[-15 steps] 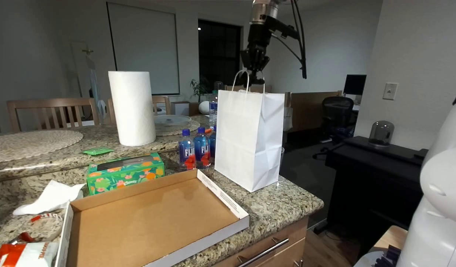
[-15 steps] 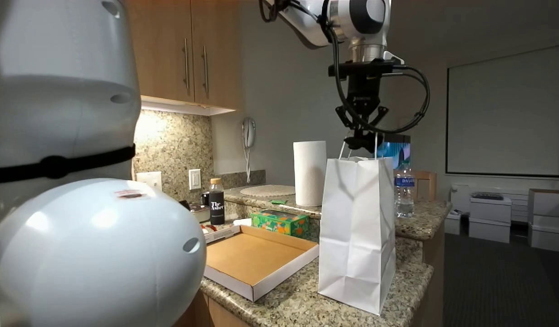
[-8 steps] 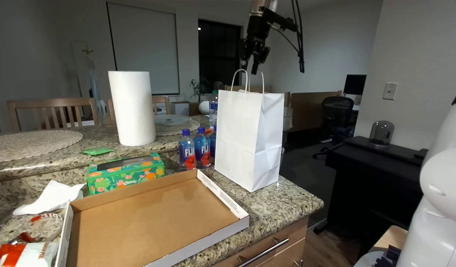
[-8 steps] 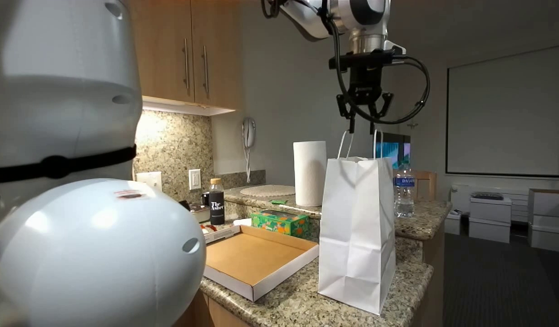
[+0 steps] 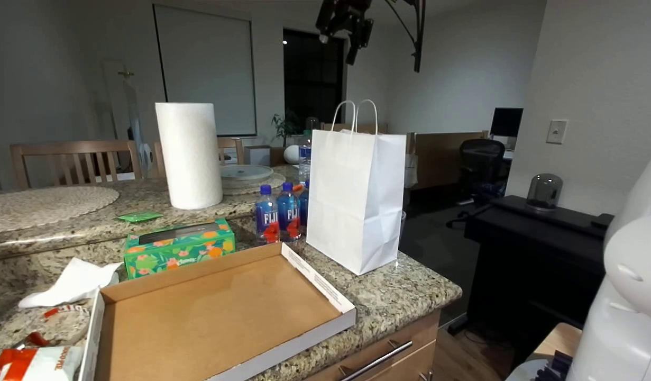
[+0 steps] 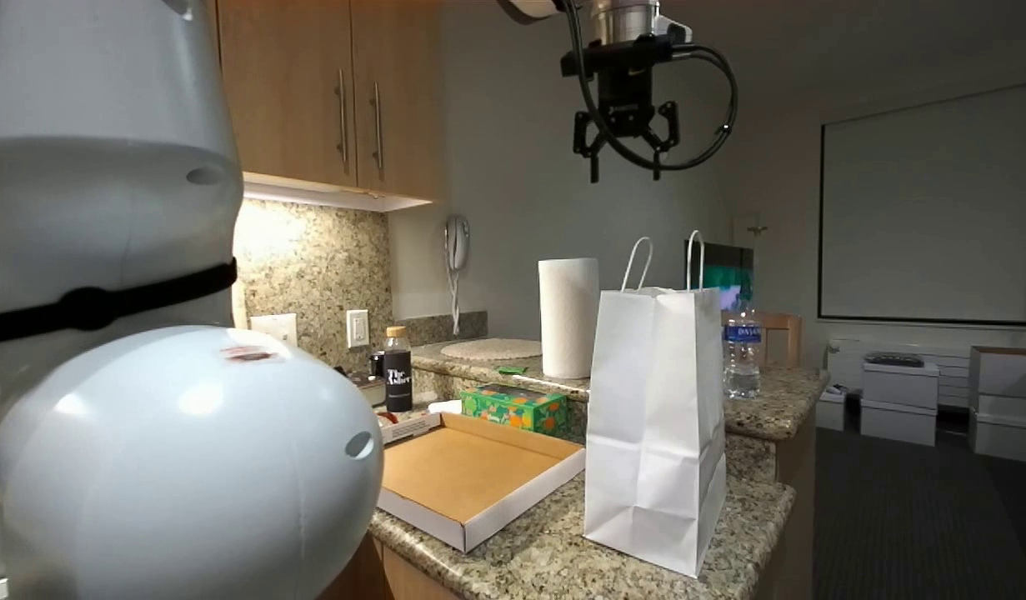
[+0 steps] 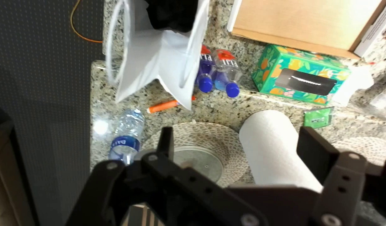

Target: Pick up the socks and put them in the paper bag

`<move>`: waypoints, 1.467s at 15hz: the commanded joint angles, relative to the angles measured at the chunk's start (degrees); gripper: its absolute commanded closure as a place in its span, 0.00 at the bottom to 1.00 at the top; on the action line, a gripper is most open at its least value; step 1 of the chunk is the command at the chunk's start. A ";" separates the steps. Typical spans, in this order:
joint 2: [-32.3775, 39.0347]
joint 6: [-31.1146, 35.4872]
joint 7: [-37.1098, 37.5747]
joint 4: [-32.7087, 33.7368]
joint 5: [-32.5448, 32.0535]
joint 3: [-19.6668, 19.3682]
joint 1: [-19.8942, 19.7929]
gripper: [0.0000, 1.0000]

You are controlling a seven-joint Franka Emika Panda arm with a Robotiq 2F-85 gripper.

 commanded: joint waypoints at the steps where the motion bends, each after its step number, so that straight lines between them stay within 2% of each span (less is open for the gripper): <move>1: -1.09 0.40 2.36 -1.16 -1.90 4.06 2.84 0.00; 7: 0.34 0.78 12.73 -3.73 -5.44 11.65 7.93 0.00; 12: 5.72 -2.58 23.91 -8.31 -5.28 14.79 10.26 0.00; 14: 8.51 2.50 31.11 -11.63 -3.79 14.99 10.70 0.00; 16: 11.70 6.15 35.25 -12.93 -0.73 14.61 10.89 0.00; 18: 14.09 11.49 37.67 -14.63 3.10 14.22 11.06 0.00; 22: 16.70 23.21 39.86 -18.35 3.17 13.67 11.89 0.00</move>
